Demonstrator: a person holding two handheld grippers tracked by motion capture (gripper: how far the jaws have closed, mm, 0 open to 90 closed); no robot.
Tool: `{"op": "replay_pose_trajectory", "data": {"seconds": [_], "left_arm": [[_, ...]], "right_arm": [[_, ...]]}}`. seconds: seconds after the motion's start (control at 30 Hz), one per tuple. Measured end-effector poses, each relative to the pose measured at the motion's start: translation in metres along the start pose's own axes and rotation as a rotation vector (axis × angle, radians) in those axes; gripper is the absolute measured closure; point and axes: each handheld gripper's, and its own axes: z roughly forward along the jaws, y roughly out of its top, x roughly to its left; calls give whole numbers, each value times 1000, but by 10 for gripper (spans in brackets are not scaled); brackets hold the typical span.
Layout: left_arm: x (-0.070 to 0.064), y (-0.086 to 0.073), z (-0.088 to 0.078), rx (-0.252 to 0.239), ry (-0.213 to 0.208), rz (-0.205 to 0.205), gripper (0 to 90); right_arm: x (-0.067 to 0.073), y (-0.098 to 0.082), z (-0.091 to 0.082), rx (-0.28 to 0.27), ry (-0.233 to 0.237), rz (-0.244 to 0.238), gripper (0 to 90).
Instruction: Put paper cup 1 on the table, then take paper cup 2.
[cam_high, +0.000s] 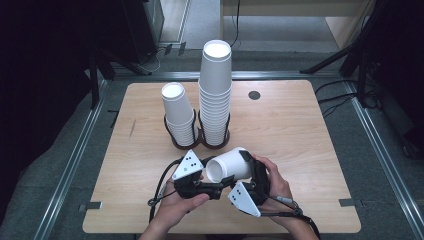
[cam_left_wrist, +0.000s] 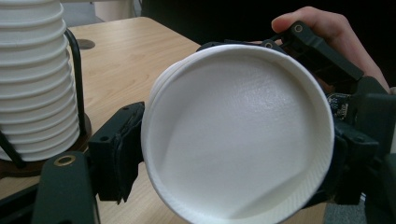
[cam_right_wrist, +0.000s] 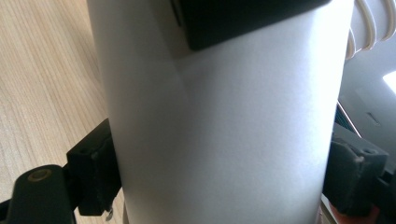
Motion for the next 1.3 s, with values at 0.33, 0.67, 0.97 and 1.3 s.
{"op": "replay_pose_trajectory", "data": {"seconds": [0.33, 0.67, 0.97, 1.3], "left_arm": [[2, 0, -2, -9, 1, 1, 232], [5, 1, -3, -19, -1, -5, 238], [15, 2, -10, -51, 17, -36, 241], [20, 2, -15, -97, 53, -40, 242]], "right_arm": [[0, 0, 1, 4, 5, 34, 100], [-2, 1, -1, -10, 12, 85, 10], [-6, 1, -4, -22, 17, 120, 0], [-8, 2, -6, -34, 25, 141, 0]]}}
